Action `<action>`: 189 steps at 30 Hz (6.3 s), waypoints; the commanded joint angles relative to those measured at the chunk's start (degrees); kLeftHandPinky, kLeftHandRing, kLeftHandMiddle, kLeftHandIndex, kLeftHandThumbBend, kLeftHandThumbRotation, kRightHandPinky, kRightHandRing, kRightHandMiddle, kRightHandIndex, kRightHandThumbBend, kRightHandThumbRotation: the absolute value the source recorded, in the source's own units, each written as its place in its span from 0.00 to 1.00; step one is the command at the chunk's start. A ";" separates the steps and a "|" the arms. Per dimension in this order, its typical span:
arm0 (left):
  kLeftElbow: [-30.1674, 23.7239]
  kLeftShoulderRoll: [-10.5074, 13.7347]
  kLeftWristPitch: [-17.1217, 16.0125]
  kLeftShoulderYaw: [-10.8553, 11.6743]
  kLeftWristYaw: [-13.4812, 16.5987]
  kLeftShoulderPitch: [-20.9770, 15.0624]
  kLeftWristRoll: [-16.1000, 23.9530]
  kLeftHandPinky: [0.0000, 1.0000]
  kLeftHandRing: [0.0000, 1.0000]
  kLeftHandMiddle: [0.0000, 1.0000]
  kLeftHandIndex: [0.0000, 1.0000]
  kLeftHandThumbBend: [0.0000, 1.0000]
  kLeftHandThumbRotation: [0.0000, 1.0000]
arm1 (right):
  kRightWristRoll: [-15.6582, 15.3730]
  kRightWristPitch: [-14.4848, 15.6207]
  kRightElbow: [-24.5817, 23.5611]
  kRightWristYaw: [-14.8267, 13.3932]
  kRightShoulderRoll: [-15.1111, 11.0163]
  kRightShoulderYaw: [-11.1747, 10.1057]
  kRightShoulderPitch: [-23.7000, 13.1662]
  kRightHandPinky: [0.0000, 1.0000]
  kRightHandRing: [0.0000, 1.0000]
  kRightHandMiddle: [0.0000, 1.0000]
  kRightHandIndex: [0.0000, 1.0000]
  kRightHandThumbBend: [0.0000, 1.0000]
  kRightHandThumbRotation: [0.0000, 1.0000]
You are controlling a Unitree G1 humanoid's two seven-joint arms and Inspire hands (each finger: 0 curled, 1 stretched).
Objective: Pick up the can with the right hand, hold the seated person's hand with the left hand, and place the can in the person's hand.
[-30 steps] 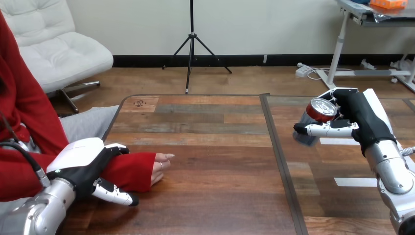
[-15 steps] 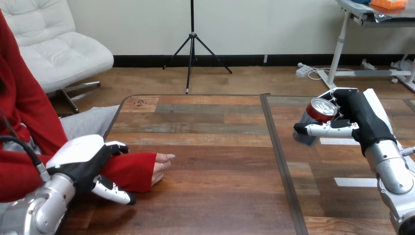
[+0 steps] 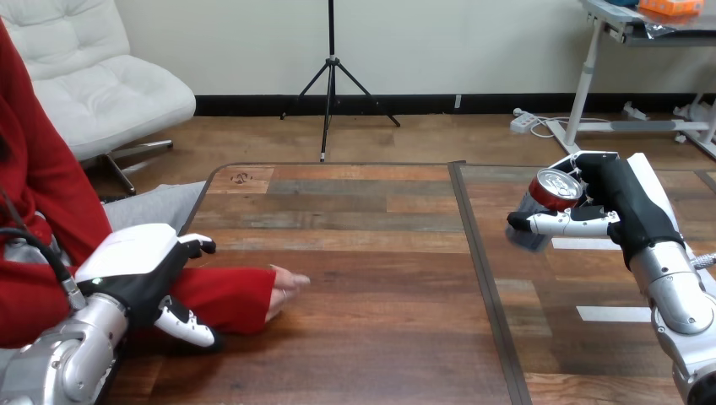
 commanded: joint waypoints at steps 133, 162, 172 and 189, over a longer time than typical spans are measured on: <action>20.01 -2.85 0.87 -15.35 0.56 -18.58 3.03 0.45 0.48 0.52 0.50 0.78 0.06 | 4.13 -1.60 -4.65 0.76 0.37 -2.76 -2.99 0.26 0.31 0.38 0.43 0.86 0.00; 21.35 -3.55 2.91 -14.48 -1.19 -20.36 0.03 0.18 0.23 0.32 0.36 0.71 0.00 | 4.08 -1.28 -4.97 0.47 0.46 -2.76 -2.79 0.26 0.31 0.38 0.44 0.87 0.00; 20.96 -3.43 3.69 -14.05 -0.99 -20.36 -1.12 0.19 0.25 0.34 0.38 0.71 0.00 | 4.01 -1.60 -4.77 0.46 0.44 -2.71 -2.71 0.26 0.31 0.38 0.43 0.87 0.00; 18.79 -2.74 4.21 -12.50 -0.16 -19.59 -3.34 0.16 0.23 0.32 0.35 0.68 0.00 | 3.58 -1.78 -4.37 0.02 0.24 -2.52 -2.72 0.28 0.33 0.39 0.43 0.87 0.00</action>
